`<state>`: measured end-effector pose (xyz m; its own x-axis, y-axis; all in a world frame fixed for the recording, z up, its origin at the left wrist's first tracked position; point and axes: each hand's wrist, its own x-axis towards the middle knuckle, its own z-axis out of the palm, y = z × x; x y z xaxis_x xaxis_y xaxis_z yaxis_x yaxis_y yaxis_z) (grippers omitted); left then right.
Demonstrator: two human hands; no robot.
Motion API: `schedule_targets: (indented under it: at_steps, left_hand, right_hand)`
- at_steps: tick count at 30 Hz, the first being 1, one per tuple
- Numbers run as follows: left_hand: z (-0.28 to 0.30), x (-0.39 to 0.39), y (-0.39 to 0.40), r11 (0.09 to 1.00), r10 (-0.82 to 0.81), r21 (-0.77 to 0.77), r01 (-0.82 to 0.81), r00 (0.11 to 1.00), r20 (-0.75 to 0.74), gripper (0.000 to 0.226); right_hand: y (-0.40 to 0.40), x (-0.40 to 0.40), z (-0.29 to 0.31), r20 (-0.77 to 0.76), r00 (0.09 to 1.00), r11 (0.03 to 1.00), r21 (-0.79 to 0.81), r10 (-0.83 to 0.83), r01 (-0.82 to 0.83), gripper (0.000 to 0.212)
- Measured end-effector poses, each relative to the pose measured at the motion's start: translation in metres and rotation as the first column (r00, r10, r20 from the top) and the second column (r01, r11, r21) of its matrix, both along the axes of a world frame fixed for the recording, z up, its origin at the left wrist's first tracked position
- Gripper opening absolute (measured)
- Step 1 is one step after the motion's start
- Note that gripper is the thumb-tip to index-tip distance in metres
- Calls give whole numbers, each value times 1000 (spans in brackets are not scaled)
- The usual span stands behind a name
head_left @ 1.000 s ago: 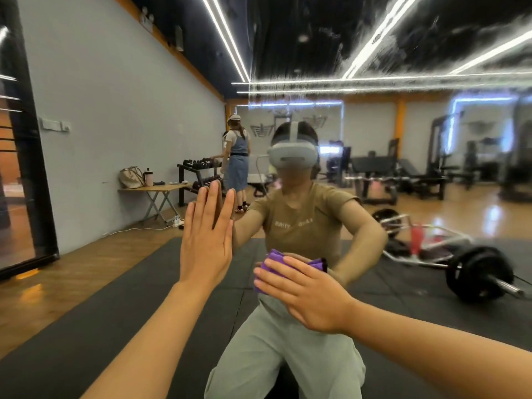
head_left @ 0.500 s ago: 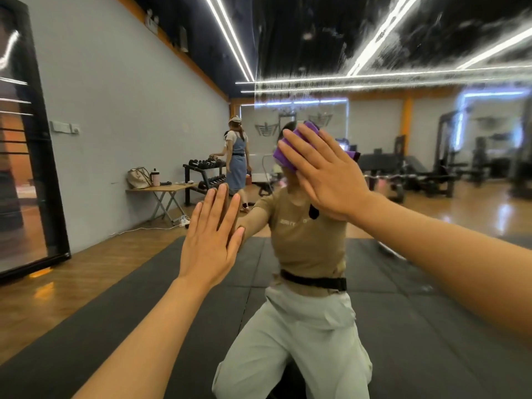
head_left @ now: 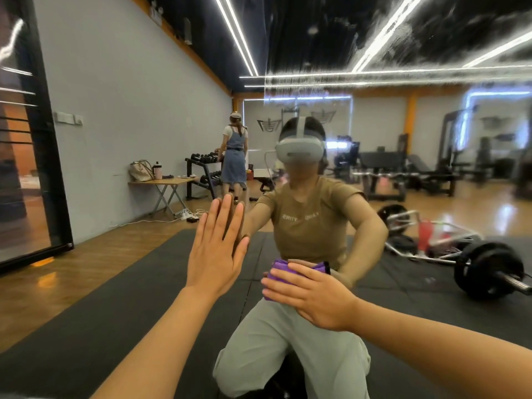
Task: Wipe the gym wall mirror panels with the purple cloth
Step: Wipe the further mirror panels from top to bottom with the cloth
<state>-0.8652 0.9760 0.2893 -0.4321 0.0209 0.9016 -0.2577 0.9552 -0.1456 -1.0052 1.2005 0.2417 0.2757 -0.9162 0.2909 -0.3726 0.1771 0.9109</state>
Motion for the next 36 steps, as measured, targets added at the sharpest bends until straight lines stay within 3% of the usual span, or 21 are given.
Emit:
schedule_targets:
  at_steps: [4, 6, 10, 14, 18, 22, 26, 32, 36]
  left_hand:
    - [-2, -1, -1, 1000, -2, 3, 2, 1000, 11, 70]
    - [-3, -2, -2, 1000, 2, 3, -2, 1000, 10, 70]
    - [-4, -4, -2, 1000, 6, 4, -6, 1000, 5, 69]
    - [-4, -4, -4, 1000, 1, 2, -1, 1000, 8, 69]
    - [-5, -4, -2, 1000, -14, 19, 13, 1000, 11, 68]
    - [-5, -4, -1, 1000, -12, 17, 12, 1000, 3, 67]
    - [-9, -3, 3, 999, -3, 39, 3, 1000, 5, 67]
    - [-14, -2, 4, 998, 8, 58, -9, 1000, 14, 67]
    - [-13, -2, 4, 998, -5, 58, 5, 1000, 1, 67]
  right_hand:
    - [-3, -1, 31, 19, 1000, 1000, 4, -11, 11, 71]
    - [-6, 0, 70, 96, 995, 988, -151, 30, -15, 75]
    - [-6, 1, 157, 157, 978, 859, -510, 137, -39, 58]
    - [-12, -2, 160, 149, 965, 783, -618, 215, -79, 55]
    - [-16, 0, 103, 164, 959, 865, -486, 230, -124, 63]
    - [-7, 1, 11, 134, 985, 986, -144, 107, -87, 77]
    - [5, -2, -61, 46, 999, 995, 97, -27, 23, 82]
    - [7, -1, -49, 26, 1000, 993, 120, -14, 10, 70]
    - [9, 4, 30, 192, 977, 987, -147, 96, -68, 68]
